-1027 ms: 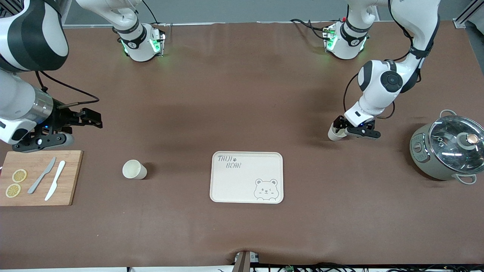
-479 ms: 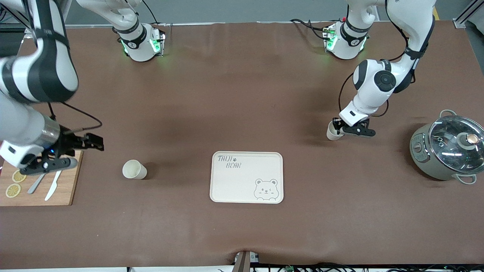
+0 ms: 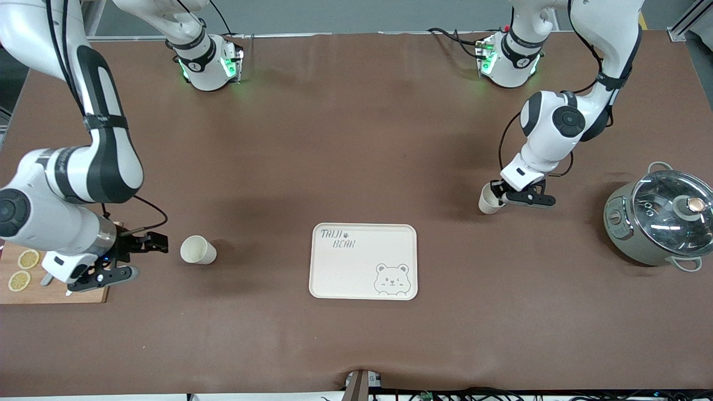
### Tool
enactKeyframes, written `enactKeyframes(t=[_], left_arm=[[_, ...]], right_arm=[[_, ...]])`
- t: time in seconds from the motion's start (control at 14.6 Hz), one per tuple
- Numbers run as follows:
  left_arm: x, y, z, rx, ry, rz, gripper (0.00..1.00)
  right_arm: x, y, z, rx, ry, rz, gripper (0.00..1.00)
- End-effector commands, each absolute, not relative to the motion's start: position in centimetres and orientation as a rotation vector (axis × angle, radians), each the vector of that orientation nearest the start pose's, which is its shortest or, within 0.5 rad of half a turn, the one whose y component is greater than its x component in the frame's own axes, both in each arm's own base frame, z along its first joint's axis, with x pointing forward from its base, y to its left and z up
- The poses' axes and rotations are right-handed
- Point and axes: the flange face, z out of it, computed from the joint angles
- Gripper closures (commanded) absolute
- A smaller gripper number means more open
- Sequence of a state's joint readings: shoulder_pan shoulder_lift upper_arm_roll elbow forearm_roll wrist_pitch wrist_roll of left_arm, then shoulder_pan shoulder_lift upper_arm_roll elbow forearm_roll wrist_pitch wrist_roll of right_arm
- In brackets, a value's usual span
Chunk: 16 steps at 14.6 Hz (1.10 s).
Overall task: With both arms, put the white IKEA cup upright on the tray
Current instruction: 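Carry the cup toward the tray while the right gripper reaches the other cup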
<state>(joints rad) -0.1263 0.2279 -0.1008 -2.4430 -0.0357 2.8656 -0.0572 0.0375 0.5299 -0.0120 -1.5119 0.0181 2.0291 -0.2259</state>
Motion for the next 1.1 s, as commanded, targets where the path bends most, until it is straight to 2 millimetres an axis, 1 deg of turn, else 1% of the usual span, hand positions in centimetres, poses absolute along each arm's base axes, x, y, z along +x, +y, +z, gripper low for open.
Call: enactKeyframes(t=[0.0,0.07,0.14,0.27,0.34,0.41,0.55,0.75,0.82,0.89,0.96,1.03], left_arm=[[52.2,-13.9,23.6,-3.22,0.131,-0.33,1.0],[53.3,-15.3,24.1,-3.233,0.11,-0.294,1.0],[54.5,-16.7,24.6,-3.242,0.075,-0.229,1.0],[57.7,-19.1,26.3,-3.254,0.002,-0.141,1.0],[59.0,-20.3,26.6,-3.258,-0.033,-0.093,1.0],[59.6,-22.2,27.0,-3.264,-0.052,-0.059,1.0],[60.4,-25.1,27.8,-3.268,-0.106,-0.03,1.0],[61.5,-28.5,28.7,-3.271,-0.183,-0.004,1.0],[61.9,-29.4,28.5,-3.271,-0.196,0.003,1.0],[62.1,-30.6,28.2,-3.271,-0.206,-0.001,1.0],[62.1,-31.7,27.6,-3.27,-0.23,0.004,1.0],[61.9,-32.8,27.5,-3.267,-0.235,0.0,1.0]], right_arm=[[70.6,2.2,32.6,-3.103,-0.415,0.013,0.0],[70.8,2.2,32.1,-3.103,-0.411,0.01,0.0],[70.9,1.5,31.2,-3.103,-0.404,0.022,0.0],[70.9,1.5,31.2,-3.102,-0.398,0.022,0.0],[71.0,1.4,31.3,-3.099,-0.391,0.019,0.0],[71.0,1.3,31.3,-3.098,-0.388,0.016,0.0],[71.0,0.2,30.9,-3.098,-0.374,0.022,0.0],[70.8,0.3,29.7,-3.076,-0.465,0.051,0.0],[70.6,0.5,29.4,-3.066,-0.479,0.06,0.0],[70.2,0.7,28.6,-3.051,-0.467,0.078,0.0],[69.9,0.9,28.1,-3.031,-0.439,0.074,0.0],[69.6,1.0,27.5,-3.02,-0.423,0.07,0.0]])
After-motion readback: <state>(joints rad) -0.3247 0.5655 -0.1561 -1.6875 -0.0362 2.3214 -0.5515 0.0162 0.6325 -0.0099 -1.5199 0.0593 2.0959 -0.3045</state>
